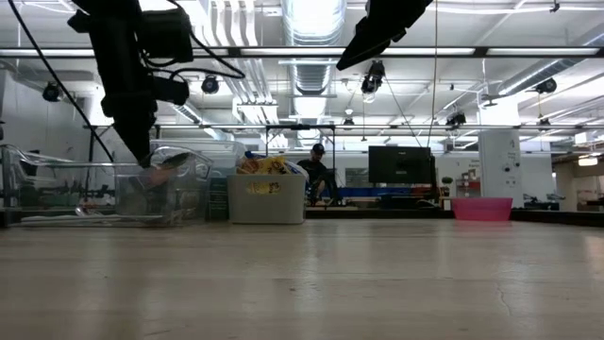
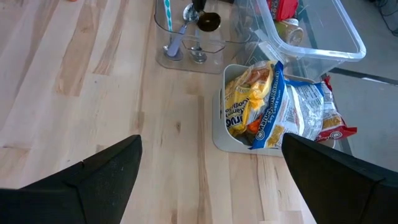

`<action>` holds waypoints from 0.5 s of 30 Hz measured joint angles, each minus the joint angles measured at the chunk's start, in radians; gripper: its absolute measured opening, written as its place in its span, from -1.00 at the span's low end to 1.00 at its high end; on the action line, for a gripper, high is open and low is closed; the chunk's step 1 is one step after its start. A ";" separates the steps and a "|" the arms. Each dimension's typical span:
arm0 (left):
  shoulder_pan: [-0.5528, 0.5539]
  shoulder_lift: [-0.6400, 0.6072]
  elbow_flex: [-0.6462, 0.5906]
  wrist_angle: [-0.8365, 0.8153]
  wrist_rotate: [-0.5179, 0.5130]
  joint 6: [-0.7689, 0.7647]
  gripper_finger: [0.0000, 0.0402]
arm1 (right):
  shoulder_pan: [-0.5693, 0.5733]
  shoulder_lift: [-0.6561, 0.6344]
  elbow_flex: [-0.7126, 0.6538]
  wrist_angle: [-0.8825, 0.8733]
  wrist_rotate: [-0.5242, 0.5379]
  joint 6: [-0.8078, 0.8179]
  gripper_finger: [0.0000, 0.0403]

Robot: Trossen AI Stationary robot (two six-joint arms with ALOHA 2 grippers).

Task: Pick & Place Food Item
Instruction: Put the green spoon into the transparent bin

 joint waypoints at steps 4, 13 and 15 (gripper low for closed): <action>0.001 0.000 -0.001 0.010 0.003 -0.041 -0.97 | 0.000 0.000 0.000 0.000 0.000 0.000 0.91; 0.001 0.000 -0.008 0.011 0.048 -0.118 -0.66 | 0.000 0.000 0.000 0.001 0.000 0.000 0.91; 0.001 0.000 -0.008 0.014 0.052 -0.123 -0.58 | 0.000 0.000 0.000 0.000 0.000 0.000 0.91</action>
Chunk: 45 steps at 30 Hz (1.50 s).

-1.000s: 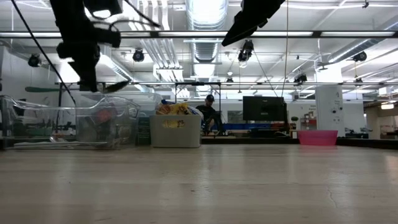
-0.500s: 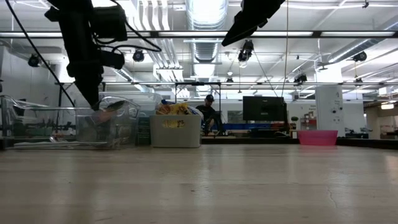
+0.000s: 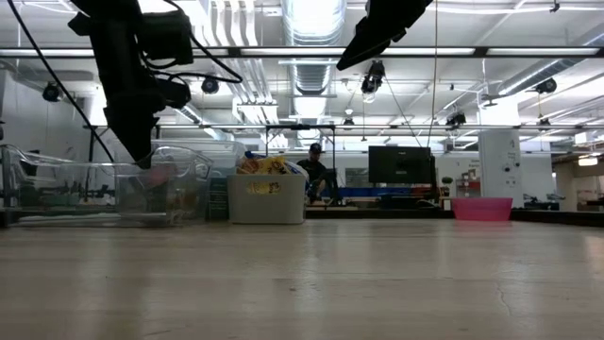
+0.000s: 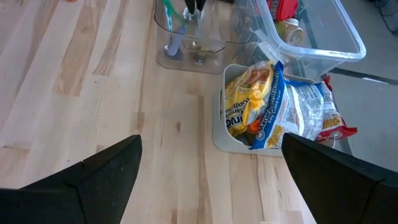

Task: Pick & Place Food Item
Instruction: Put the green spoon into the transparent bin, then put the orange spoon into the transparent bin

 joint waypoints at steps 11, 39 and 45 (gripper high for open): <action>0.000 0.000 0.000 0.000 0.015 -0.037 -0.26 | 0.000 0.000 0.000 0.000 0.000 0.000 0.91; -0.514 0.000 0.243 -0.337 0.229 -1.163 -0.24 | 0.000 0.000 0.000 0.000 0.000 0.000 0.91; -0.859 0.000 0.207 -0.209 0.236 -1.632 -0.24 | 0.000 0.000 0.000 0.001 0.000 0.000 0.91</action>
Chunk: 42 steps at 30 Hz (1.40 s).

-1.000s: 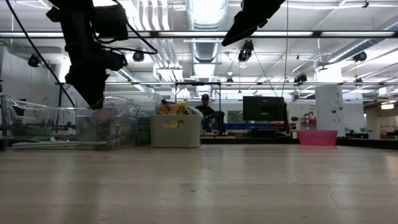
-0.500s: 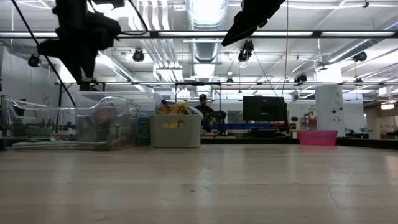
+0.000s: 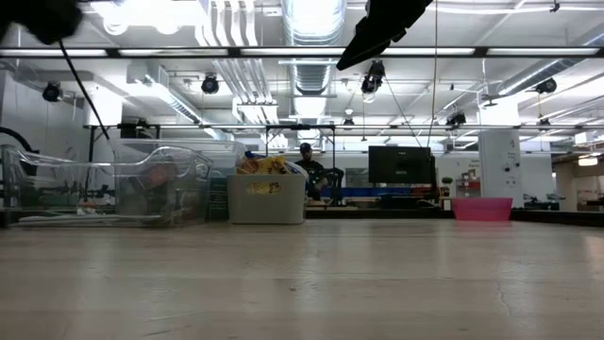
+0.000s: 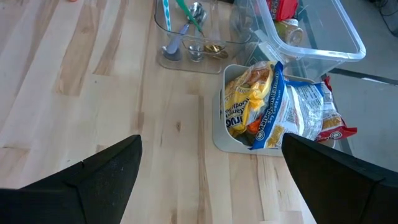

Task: Pick & Place Food Item
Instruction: Put the orange spoon into the transparent bin

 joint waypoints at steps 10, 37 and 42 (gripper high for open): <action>-0.432 0.051 -0.139 0.330 -0.198 -0.635 -0.24 | 0.000 0.000 0.000 0.000 0.000 0.000 0.91; -0.393 0.160 -0.235 0.356 0.082 -0.192 -0.24 | 0.000 0.000 0.000 0.000 0.000 0.000 0.91; -0.394 0.160 -0.286 0.370 0.092 -0.181 -0.24 | 0.000 0.000 0.000 0.000 0.000 0.000 0.91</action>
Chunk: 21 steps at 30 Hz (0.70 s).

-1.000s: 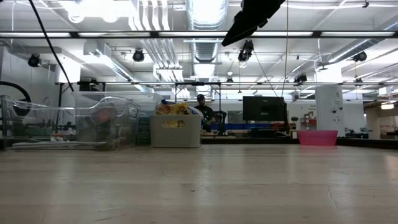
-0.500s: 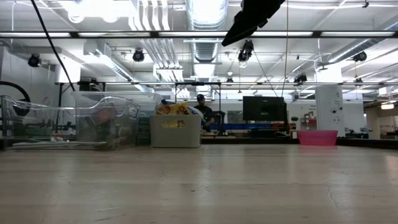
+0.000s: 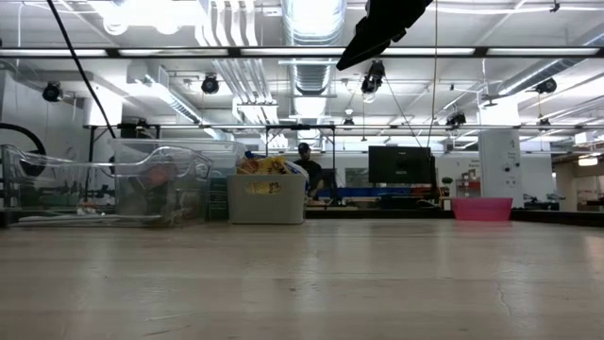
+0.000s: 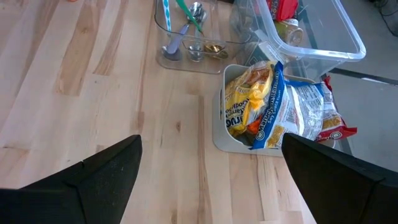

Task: Pick & Place Food Item
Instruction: Put the orange spoon into the transparent bin

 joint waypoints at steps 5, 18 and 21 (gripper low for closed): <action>0.000 0.000 -0.049 0.081 0.008 0.084 -0.24 | 0.000 0.000 0.000 0.000 0.000 0.000 0.91; 0.001 -0.002 -0.145 0.232 0.052 0.102 -0.24 | 0.000 0.000 0.000 0.000 0.000 0.000 0.91; 0.002 -0.002 -0.151 0.229 0.052 0.103 -0.24 | 0.000 0.000 0.000 0.000 0.000 0.000 0.91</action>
